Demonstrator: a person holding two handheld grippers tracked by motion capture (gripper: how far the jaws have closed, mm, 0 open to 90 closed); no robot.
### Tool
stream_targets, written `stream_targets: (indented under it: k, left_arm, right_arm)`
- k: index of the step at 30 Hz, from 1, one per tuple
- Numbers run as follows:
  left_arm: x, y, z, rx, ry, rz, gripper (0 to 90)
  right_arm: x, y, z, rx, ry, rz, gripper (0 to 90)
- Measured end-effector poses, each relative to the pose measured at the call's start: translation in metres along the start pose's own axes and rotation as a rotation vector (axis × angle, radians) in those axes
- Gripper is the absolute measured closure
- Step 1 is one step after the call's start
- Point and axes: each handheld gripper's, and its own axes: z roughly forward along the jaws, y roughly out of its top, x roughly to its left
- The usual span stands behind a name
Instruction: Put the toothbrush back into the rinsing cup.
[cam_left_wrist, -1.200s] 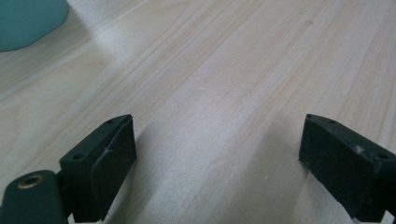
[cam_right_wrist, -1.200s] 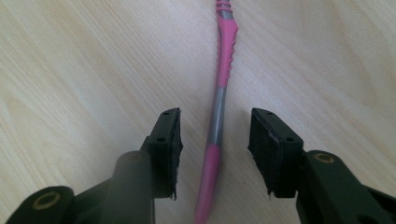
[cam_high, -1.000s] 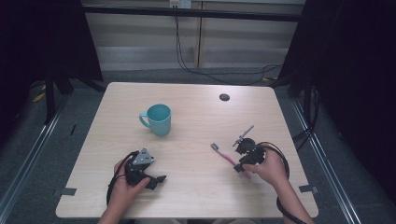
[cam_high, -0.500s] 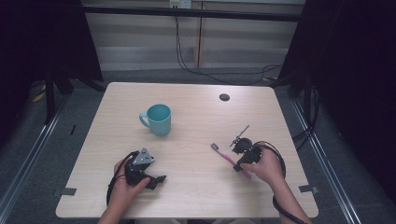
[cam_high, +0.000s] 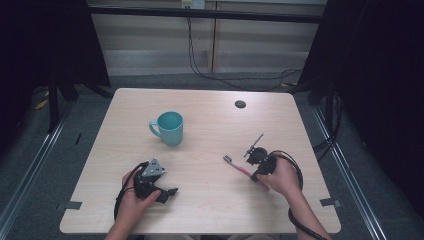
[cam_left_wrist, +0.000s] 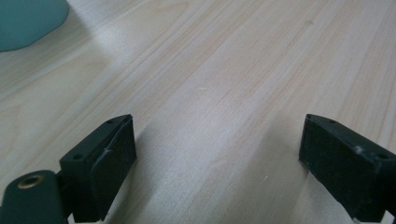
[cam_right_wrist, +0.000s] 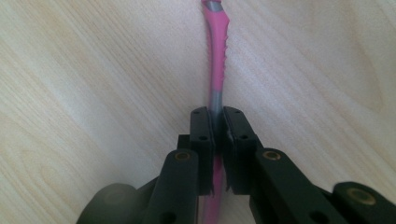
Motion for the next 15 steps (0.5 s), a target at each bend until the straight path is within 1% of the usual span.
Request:
stream_targets:
  k: [1,2,3,7,12,13,14,15]
  left_arm:
    - [-0.0004,-0.0001,0.0003,-0.005,0.001,-0.006,10.7]
    - [-0.0004,-0.0001,0.0003,-0.005,0.001,-0.006,10.7]
    - [0.0000,0.0000,0.0000,0.000,0.000,0.000,10.7]
    - [-0.0001,0.0000,0.0001,0.000,0.000,-0.001,10.7]
    - [0.0000,0.0000,0.0000,-0.001,0.000,-0.001,10.7]
    - [0.0000,0.0000,0.0000,0.000,0.000,-0.001,10.7]
    - [0.0000,0.0000,0.0001,0.000,-0.001,-0.001,10.7]
    - [0.0000,0.0000,0.0001,-0.001,0.000,-0.001,10.7]
  right_arm:
    - [0.0018,0.0033,0.0002,0.032,-0.003,-0.014,84.1]
    - [0.0018,0.0033,0.0002,0.032,-0.003,-0.014,84.1]
    - [0.0025,0.0059,0.0008,0.050,-0.006,-0.026,84.2]
    - [0.0026,0.0089,0.0012,0.072,-0.007,-0.022,84.3]
    - [0.0039,0.0101,0.0018,0.076,-0.013,-0.021,84.3]
    - [0.0040,0.0099,0.0018,0.067,-0.016,-0.019,84.3]
    - [0.0046,0.0095,0.0014,0.062,-0.021,-0.013,84.3]
    - [0.0054,0.0081,0.0009,0.051,-0.016,0.012,84.4]
